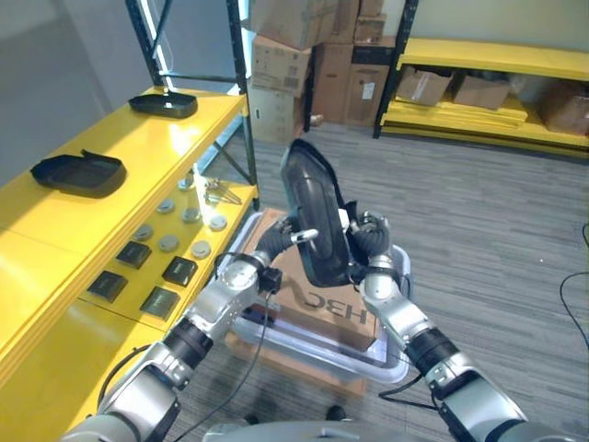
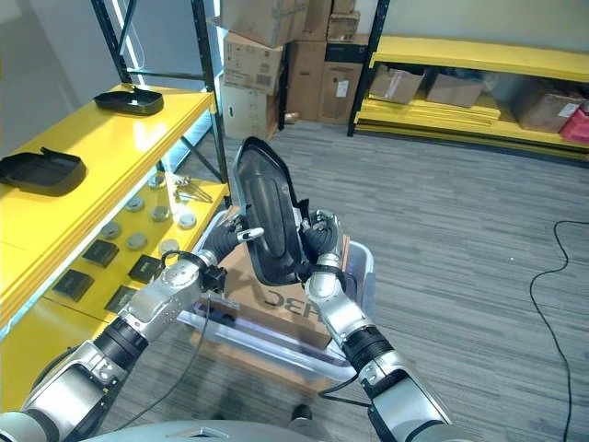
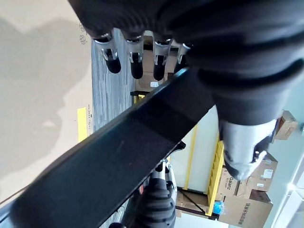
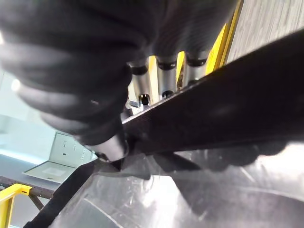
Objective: Move parts from the plastic box to the shelf.
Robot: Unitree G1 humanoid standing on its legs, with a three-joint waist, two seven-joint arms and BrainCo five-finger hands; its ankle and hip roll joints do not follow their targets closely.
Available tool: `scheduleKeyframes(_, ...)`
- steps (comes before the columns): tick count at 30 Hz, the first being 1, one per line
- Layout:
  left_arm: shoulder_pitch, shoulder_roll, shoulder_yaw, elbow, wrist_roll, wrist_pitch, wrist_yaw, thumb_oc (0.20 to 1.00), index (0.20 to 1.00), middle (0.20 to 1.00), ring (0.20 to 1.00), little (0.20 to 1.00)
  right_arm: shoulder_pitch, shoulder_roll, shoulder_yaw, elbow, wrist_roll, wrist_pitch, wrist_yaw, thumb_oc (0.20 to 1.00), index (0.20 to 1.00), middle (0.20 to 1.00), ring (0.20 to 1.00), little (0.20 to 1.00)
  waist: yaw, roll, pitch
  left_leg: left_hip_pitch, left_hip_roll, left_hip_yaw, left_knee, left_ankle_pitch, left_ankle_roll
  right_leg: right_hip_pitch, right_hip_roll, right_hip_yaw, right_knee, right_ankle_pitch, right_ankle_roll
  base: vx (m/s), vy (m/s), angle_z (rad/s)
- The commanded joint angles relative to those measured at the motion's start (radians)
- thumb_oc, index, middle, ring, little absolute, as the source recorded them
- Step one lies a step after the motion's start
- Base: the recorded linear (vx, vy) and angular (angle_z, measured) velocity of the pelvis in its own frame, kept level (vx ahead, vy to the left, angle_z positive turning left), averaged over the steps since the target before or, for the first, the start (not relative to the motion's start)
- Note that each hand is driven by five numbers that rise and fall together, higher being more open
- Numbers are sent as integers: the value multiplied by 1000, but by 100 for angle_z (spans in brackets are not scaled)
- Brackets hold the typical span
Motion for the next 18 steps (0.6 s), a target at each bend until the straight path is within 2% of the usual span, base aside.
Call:
scheduleKeyframes(1, -57, -43, -68, 61, 35, -83, -34, 1000, 1000, 1000, 1000, 1000, -104, 20, 5, -18, -18, -79, -3, 200, 200, 200, 200, 200, 18, -20, -61, -50, 31, 11, 74, -71, -19, 15, -60, 27, 32, -77, 103, 0, 0, 0)
scheduleKeyframes(18, -68, -71, -132, 86, 83, -74, 14, 1000, 1000, 1000, 1000, 1000, -123, 76, 44, -53, -18, -34, -11, 200, 200, 200, 200, 200, 11, -21, -62, -42, 29, 16, 69, -74, -17, 18, -57, 37, 31, -80, 105, 0, 0, 0)
